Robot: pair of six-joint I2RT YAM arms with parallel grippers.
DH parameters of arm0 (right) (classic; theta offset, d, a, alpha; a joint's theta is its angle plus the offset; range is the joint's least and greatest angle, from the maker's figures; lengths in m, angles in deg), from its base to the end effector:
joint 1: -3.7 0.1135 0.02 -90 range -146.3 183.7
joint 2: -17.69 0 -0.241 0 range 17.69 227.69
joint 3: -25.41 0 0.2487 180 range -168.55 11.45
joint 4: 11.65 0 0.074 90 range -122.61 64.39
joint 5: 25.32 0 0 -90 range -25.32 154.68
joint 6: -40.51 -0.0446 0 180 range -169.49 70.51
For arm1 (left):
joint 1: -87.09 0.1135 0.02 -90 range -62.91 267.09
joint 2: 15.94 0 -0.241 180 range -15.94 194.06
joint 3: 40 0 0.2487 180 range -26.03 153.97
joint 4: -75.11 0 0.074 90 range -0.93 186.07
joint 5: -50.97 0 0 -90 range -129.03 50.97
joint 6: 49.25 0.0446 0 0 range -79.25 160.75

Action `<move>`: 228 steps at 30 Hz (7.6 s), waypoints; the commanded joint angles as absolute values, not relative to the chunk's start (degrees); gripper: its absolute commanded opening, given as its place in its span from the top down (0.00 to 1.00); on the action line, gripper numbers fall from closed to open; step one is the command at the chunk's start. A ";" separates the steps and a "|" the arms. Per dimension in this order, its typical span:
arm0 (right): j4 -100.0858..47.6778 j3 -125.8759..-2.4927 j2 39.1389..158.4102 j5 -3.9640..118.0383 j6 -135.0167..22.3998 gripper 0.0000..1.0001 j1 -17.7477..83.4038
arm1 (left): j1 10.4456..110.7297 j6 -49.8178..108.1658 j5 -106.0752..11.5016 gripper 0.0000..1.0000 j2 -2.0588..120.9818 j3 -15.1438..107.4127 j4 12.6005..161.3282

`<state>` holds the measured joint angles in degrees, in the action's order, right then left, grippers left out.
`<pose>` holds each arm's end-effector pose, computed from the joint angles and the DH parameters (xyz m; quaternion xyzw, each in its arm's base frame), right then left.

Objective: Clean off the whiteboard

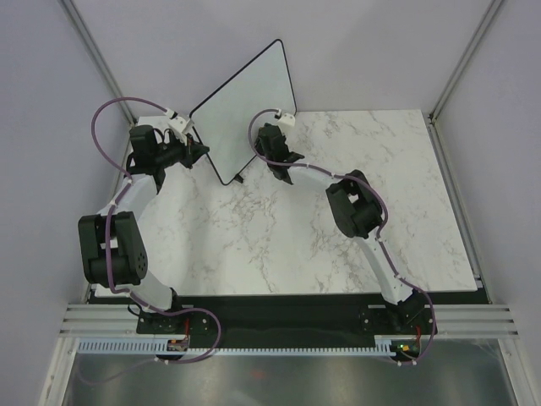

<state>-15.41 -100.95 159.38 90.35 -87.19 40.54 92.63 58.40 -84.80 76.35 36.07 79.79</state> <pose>0.4573 0.3184 0.1598 0.1348 0.7932 0.1985 0.5597 0.3680 0.0036 0.2473 0.2994 0.7313 -0.2087 0.5762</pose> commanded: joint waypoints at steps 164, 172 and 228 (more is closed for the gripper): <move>-45.02 -69.41 130.37 87.98 -62.94 1.00 16.72 | 103.17 67.65 -79.81 0.98 82.40 53.41 111.39; -46.61 -67.04 129.14 84.63 -62.41 1.00 10.56 | 103.43 66.95 -79.54 0.98 83.46 56.58 112.01; -44.94 -64.05 128.62 80.85 -64.61 0.11 8.27 | 104.93 67.12 -81.83 0.25 80.04 53.86 109.81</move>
